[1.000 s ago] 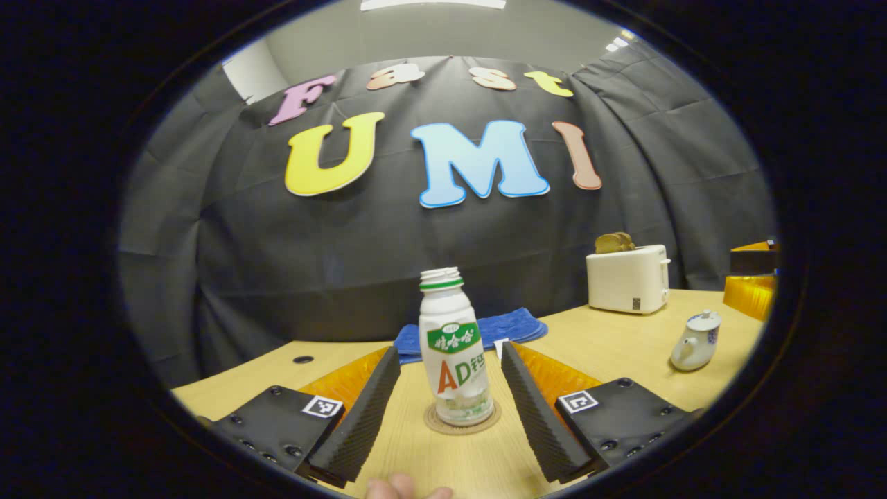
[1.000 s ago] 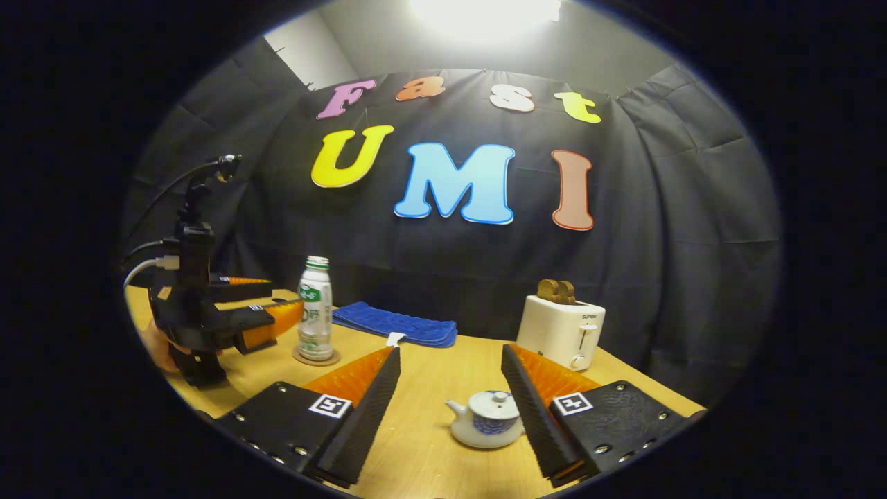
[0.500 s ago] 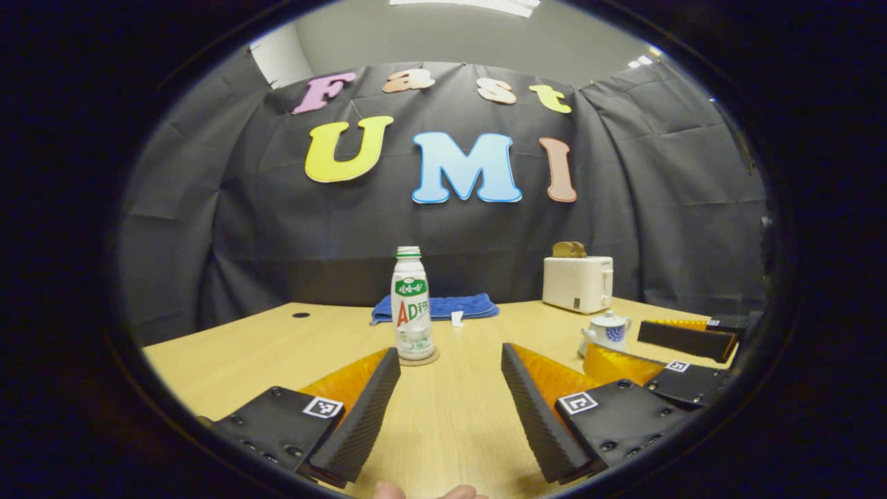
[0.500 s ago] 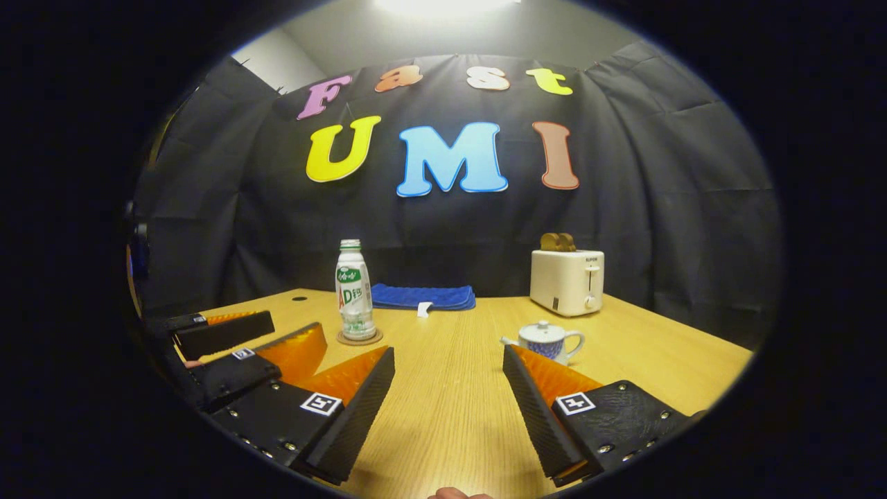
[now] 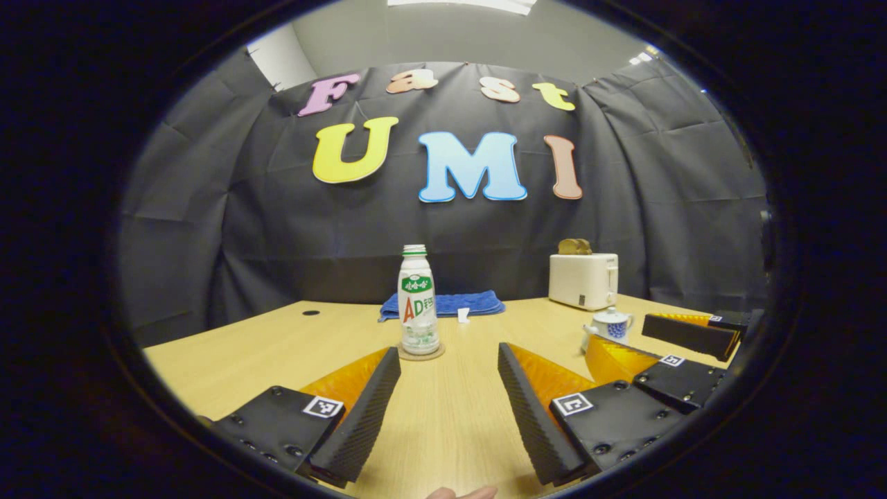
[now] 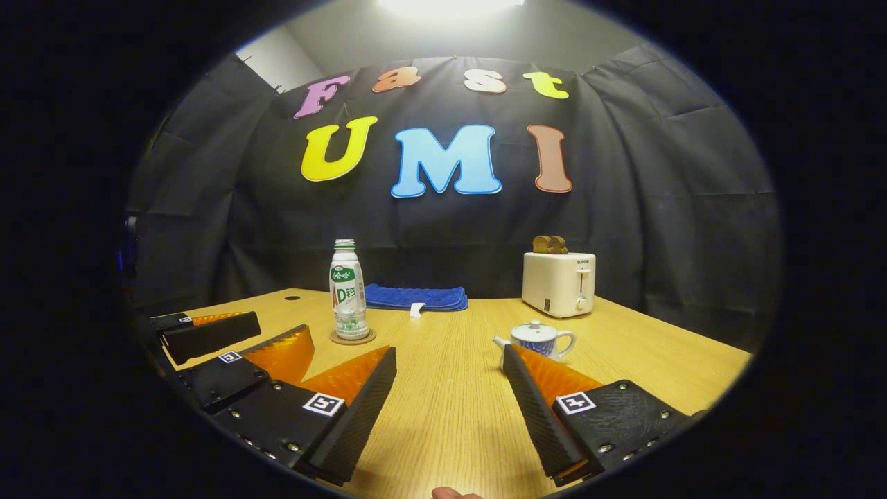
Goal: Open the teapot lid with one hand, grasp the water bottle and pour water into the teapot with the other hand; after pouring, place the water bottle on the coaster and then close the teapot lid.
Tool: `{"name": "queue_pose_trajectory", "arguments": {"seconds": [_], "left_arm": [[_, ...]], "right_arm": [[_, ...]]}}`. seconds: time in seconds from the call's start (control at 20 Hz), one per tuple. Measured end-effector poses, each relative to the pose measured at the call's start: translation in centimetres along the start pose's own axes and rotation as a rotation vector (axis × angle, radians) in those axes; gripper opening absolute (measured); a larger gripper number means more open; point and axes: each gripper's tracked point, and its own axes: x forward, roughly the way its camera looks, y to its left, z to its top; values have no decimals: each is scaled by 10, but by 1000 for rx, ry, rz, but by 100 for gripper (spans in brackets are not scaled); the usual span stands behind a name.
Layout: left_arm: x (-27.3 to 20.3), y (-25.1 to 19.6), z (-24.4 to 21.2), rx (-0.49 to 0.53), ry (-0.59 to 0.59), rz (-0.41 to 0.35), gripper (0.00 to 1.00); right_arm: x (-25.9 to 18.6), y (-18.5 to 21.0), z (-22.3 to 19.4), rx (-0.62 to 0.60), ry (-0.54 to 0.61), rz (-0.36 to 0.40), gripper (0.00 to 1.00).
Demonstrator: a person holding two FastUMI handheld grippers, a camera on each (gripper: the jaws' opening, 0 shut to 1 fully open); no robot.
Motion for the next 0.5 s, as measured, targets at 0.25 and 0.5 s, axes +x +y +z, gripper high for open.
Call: {"name": "queue_pose_trajectory", "arguments": {"seconds": [0.25,0.5], "left_arm": [[1,3,-1,1,4,24,98],[1,3,-1,2,3,24,98]], "right_arm": [[0,-2,1,1,0,-17,95],[1,-2,1,1,-1,-17,95]]}}
